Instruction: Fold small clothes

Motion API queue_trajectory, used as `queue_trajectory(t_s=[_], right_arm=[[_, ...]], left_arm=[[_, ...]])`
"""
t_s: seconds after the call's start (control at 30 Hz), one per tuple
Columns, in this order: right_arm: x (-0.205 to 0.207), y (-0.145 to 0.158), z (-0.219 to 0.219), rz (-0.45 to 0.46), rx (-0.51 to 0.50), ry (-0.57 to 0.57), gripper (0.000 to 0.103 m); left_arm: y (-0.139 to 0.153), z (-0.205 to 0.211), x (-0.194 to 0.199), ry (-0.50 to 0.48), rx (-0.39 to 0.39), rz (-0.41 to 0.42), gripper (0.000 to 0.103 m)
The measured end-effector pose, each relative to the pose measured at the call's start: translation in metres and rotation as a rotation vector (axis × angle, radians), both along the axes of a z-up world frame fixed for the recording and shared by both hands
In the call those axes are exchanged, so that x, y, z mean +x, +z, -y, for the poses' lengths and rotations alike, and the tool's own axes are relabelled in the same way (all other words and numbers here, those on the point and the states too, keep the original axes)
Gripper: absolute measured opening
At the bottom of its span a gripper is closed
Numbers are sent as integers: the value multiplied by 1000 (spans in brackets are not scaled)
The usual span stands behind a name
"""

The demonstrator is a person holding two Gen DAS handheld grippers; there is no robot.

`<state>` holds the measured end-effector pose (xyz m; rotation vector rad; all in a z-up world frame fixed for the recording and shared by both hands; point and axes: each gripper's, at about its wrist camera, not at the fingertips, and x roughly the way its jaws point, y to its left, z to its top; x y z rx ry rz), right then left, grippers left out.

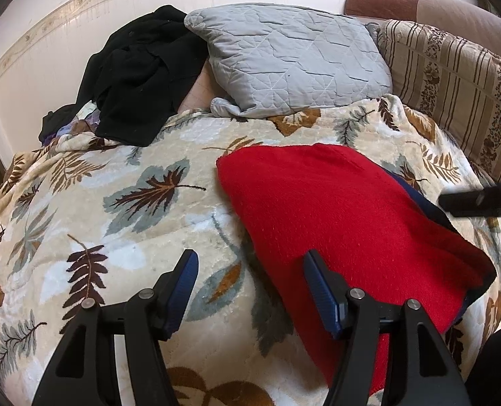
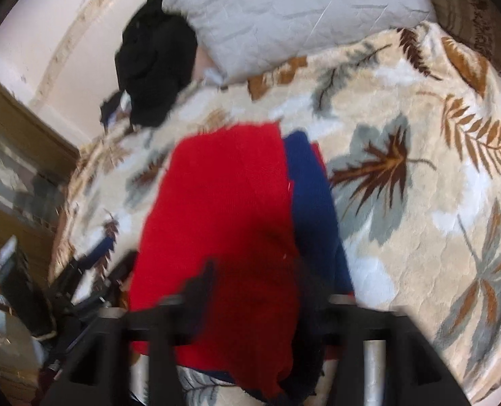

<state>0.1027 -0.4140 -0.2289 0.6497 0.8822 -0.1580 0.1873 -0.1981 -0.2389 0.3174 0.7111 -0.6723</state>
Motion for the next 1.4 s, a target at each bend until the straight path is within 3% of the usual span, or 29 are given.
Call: queue_trajectory(t_s=[0.1,0.43,0.53,0.7,0.97,1.13,1.4], right_arm=[[-3,7,13,48,24,-12,75],[2,-11,46,30,123,-19,75],[3,-19,55,38,166,0,75],[5,-32,67,49,228,30,75],[16,-60,81,36,318,53,75],[23,-73,83,24,354,79,75],[43,-95,76,48,468,141,76]], left_arm=[[0,0,0,-2,0,2,66],[10,5,9,-24,-62,-42,72],[16,3,15,-80,-138,-127,83],[13,-2,32,-147,-268,-324,84],[-6,15,37,-195,-266,-463,84],[-11,23,34,-217,-237,-449,85],[-24,26,46,-219,-244,-529,91]])
